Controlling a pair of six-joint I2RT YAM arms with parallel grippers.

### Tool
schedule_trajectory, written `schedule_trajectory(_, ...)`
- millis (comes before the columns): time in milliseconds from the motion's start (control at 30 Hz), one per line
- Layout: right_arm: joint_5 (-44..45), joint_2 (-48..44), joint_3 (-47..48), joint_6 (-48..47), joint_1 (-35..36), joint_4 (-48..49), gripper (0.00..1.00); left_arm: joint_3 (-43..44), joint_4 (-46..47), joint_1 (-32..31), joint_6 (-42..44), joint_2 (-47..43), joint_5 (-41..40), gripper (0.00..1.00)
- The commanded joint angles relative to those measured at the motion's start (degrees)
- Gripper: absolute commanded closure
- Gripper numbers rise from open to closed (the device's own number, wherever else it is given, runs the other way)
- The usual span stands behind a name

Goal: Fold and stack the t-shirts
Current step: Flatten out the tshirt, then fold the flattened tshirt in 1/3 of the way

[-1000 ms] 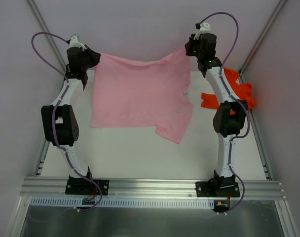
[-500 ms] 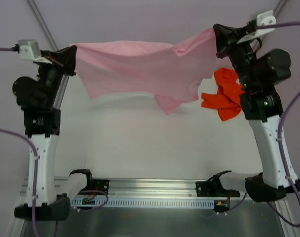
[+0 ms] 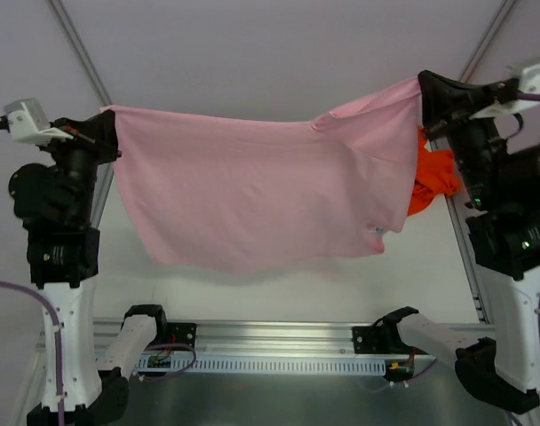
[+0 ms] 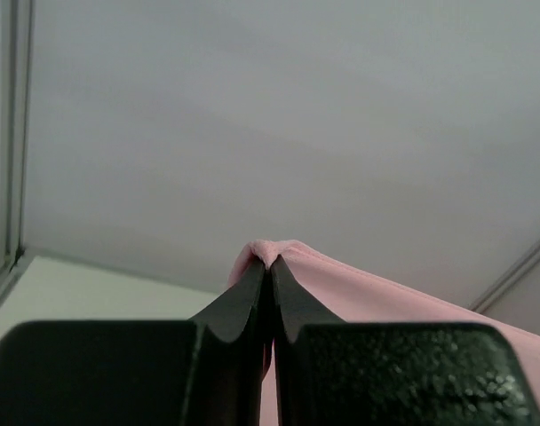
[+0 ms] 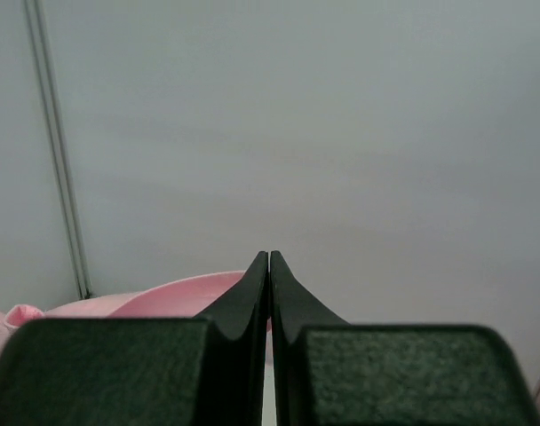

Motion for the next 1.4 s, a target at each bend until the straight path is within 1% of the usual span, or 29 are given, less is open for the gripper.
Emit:
schedule_trajectory(0,5.7,10.9,-1.4,-0.8,0.4,-4.6,0.99,-5.5,-3.8,0.4,-3.9,7.8,-6.9,1.0)
schedule_trajectory(100,6.1,19.7,-1.4,-0.7,0.4,-4.1,0.99,-10.3,0.9,0.3,-4.8,12.9,-6.4,1.0)
schedule_trajectory(167,6.1,24.3,-1.3,-0.3,0.3,-2.9,0.99,-12.2,4.3,0.4,-5.3,18.3,-5.6,1.0)
schedule_trajectory(200,6.0,28.9,-1.4,-0.2,0.3,-1.4,0.99,-13.0,5.9,0.4,-5.4,20.1,-5.4,1.0)
schedule_trajectory(233,6.0,31.3,-1.4,-0.1,0.1,-0.6,0.99,-14.6,7.6,0.4,-5.9,23.6,-5.3,1.0)
schedule_trajectory(300,5.2,36.3,-0.6,0.4,-0.3,1.4,0.99,-15.4,12.6,0.4,-6.3,27.7,-4.4,1.0)
schedule_trajectory(333,5.0,41.6,0.2,1.3,-1.0,1.6,0.99,-15.5,13.8,0.3,-6.8,31.9,-4.1,1.0)
schedule_trajectory(400,3.4,47.0,4.0,2.3,-1.6,2.5,0.99,-15.2,17.2,0.3,-7.3,35.8,-4.0,1.0)
schedule_trajectory(500,1.8,58.9,8.7,4.6,-3.7,5.3,0.99,-13.3,20.9,0.4,-8.5,45.5,-4.5,1.0)
schedule_trajectory(533,1.8,61.2,10.4,5.1,-3.9,5.6,0.99,-12.3,21.4,0.4,-8.5,47.4,-4.6,1.0)
schedule_trajectory(567,0.2,63.5,14.3,5.4,-4.2,5.6,0.99,-11.3,21.9,0.4,-8.5,49.3,-4.6,1.0)
schedule_trajectory(600,0.1,65.7,16.7,5.3,-4.6,5.2,0.99,-8.6,22.0,0.4,-8.5,53.2,-4.9,1.0)
schedule_trajectory(633,0.2,69.6,18.9,5.2,-4.7,5.0,0.99,-7.2,22.0,0.4,-8.5,54.9,-5.0,1.0)
schedule_trajectory(667,0.2,71.4,22.9,4.9,-4.9,4.9,0.99,-5.8,22.2,0.4,-8.5,56.7,-5.2,1.0)
schedule_trajectory(700,0.5,73.0,24.9,4.8,-5.1,5.0,0.99,-2.9,22.2,0.4,-8.8,59.8,-5.4,1.0)
schedule_trajectory(767,0.9,77.3,28.7,4.6,-5.5,5.6,0.99,-0.2,22.8,0.4,-8.7,62.7,-5.0,1.0)
schedule_trajectory(800,0.9,78.5,31.9,4.6,-5.9,6.0,0.99,2.5,23.0,0.4,-8.7,65.1,-4.8,1.0)
schedule_trajectory(900,0.8,81.6,35.1,5.1,-6.5,7.8,0.99,7.4,23.4,0.4,-8.5,69.5,-3.3,1.0)
schedule_trajectory(1000,0.2,81.9,34.2,5.3,-6.6,8.8,0.99,10.1,24.2,0.4,-8.0,72.1,-3.0,1.0)
schedule_trajectory(1067,-0.2,81.6,33.2,5.6,-6.6,8.6,0.99,10.2,25.2,0.4,-7.6,72.5,-1.6,1.0)
schedule_trajectory(1167,-0.8,78.2,28.6,7.1,-6.4,9.0,0.99,9.1,25.3,0.4,-7.1,72.5,-2.3,1.0)
schedule_trajectory(1233,-1.1,75.8,23.1,8.5,-6.5,10.1,0.99,7.6,26.1,0.9,-6.8,72.1,-2.1,1.0)
schedule_trajectory(1300,-1.2,72.8,18.3,9.4,-6.4,12.3,0.99,6.6,26.5,1.4,-6.3,71.7,-1.1,1.0)
schedule_trajectory(1367,-1.6,70.9,16.1,9.7,-6.2,12.7,0.99,5.5,27.0,2.4,-5.9,71.5,0.9,1.0)
